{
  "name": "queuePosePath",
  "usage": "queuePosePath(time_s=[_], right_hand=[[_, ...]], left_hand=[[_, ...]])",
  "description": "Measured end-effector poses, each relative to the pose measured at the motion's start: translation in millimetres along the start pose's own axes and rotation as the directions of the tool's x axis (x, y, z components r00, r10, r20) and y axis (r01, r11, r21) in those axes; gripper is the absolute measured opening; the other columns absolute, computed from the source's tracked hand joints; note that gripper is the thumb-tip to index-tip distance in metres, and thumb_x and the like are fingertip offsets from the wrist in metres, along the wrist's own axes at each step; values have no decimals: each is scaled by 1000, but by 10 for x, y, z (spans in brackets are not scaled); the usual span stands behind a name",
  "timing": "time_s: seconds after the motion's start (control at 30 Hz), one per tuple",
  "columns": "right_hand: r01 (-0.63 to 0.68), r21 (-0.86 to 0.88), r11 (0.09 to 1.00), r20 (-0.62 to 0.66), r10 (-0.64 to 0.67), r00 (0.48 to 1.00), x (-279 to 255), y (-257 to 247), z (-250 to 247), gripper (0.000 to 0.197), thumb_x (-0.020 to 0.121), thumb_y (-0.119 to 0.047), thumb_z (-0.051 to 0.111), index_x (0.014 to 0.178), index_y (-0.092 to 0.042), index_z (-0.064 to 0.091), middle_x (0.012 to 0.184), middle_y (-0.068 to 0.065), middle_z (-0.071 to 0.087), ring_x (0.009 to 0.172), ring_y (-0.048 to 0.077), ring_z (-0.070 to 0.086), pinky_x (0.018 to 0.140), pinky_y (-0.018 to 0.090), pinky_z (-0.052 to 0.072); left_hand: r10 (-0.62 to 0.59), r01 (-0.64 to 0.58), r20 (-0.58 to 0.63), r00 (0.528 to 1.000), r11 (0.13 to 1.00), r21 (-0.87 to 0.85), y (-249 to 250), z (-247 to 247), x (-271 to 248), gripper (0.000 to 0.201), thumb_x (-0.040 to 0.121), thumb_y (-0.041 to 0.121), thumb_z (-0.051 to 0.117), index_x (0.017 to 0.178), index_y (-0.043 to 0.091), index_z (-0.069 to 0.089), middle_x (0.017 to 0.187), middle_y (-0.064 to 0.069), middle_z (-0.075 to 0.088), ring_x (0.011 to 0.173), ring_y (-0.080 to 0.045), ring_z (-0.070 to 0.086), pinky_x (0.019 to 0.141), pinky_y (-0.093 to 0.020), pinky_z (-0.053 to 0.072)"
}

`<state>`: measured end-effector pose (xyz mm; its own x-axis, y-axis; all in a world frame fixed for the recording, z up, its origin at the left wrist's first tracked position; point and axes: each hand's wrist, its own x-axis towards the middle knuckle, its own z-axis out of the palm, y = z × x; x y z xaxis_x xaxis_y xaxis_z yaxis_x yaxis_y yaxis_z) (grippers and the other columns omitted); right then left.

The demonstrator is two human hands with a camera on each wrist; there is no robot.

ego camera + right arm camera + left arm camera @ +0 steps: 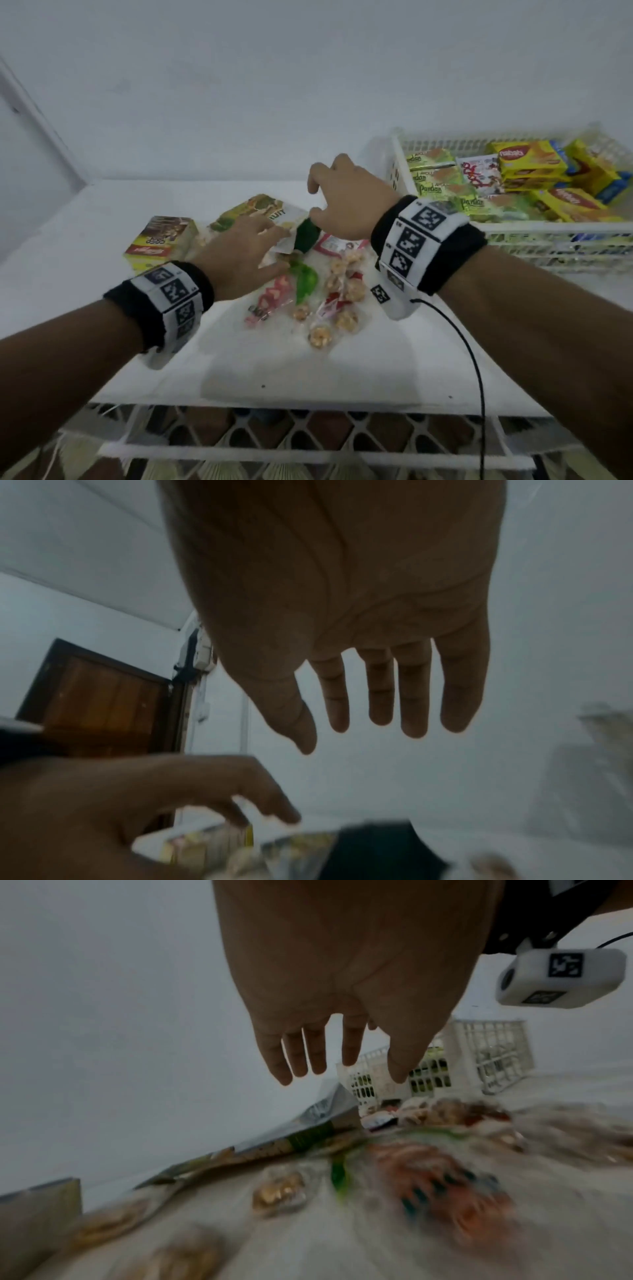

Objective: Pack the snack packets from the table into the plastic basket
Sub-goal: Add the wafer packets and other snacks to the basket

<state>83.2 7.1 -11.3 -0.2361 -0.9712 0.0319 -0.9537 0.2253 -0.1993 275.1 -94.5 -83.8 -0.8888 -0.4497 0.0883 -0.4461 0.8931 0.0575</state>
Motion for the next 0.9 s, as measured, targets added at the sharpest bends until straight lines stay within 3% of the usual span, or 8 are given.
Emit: queuePosePath(time_s=[0.07, 0.17, 0.33, 0.4, 0.53, 0.7, 0.83, 0.9], right_hand=[[-45, -48, 998, 64, 48, 997, -29, -35, 251, 33, 98, -38, 53, 127, -22, 46, 128, 9, 43, 97, 30, 55, 78, 40, 49], [-118, -103, 988, 149, 132, 980, -101, 67, 528, 42, 98, -49, 53, 135, -31, 46, 137, 9, 44, 106, 32, 59, 83, 41, 50], [-133, -118, 984, 351, 167, 922, -272, 243, 765, 58, 92, -64, 56, 145, -42, 45, 149, 6, 41, 129, 33, 51, 104, 48, 46], [-134, -118, 984, 359, 168, 918, -331, 258, 807, 67, 87, -70, 60, 146, -46, 42, 148, 6, 36, 126, 32, 52, 103, 48, 48], [-124, -68, 990, 315, 139, 939, -382, 309, 850, 66, 88, -59, 67, 148, -45, 44, 144, 5, 37, 120, 27, 54, 93, 38, 49], [-111, -38, 993, 299, 118, 947, -394, 352, 867, 65, 88, -57, 68, 148, -43, 45, 142, 5, 38, 123, 26, 53, 96, 38, 49], [-114, -5, 993, 310, 110, 944, -360, 389, 857, 60, 91, -51, 68, 147, -42, 48, 138, 5, 41, 119, 27, 54, 96, 37, 48], [-114, 7, 993, 312, 107, 944, -334, 421, 841, 57, 92, -48, 68, 146, -40, 50, 137, 5, 43, 119, 28, 55, 97, 38, 48]], left_hand=[[27, -27, 26, 999, 1000, -17, -37, 133, -94, 59, 97, 49, 57, 149, 24, 42, 146, -8, 43, 135, -31, 39, 101, -45, 44], [49, -45, 47, 998, 995, -84, -19, 273, -155, 55, 98, 42, 58, 148, 24, 45, 151, -13, 38, 140, -34, 32, 112, -46, 36], [34, -19, 128, 991, 993, -119, 63, 374, -155, 40, 98, 41, 57, 135, 27, 57, 154, -11, 36, 139, -32, 34, 111, -43, 38], [6, 23, 184, 983, 988, -151, 49, 388, -147, 44, 97, 48, 55, 138, 31, 54, 152, -6, 36, 135, -28, 39, 108, -46, 42], [-9, 45, 251, 968, 989, -138, 82, 397, -123, 41, 96, 56, 52, 128, 33, 58, 151, -1, 35, 130, -25, 44, 106, -47, 45], [4, 25, 148, 989, 980, -196, 208, 435, -127, 45, 94, 58, 56, 130, 30, 60, 146, -1, 42, 132, -22, 37, 108, -44, 41], [103, -66, 237, 966, 985, -157, 394, 420, -81, 69, 87, 70, 37, 141, 31, 54, 142, 3, 46, 131, -16, 38, 108, -36, 38], [117, -97, 293, 949, 992, -81, 409, 439, -55, 70, 87, 70, 29, 138, 32, 57, 139, 3, 49, 131, -18, 40, 108, -35, 38]])
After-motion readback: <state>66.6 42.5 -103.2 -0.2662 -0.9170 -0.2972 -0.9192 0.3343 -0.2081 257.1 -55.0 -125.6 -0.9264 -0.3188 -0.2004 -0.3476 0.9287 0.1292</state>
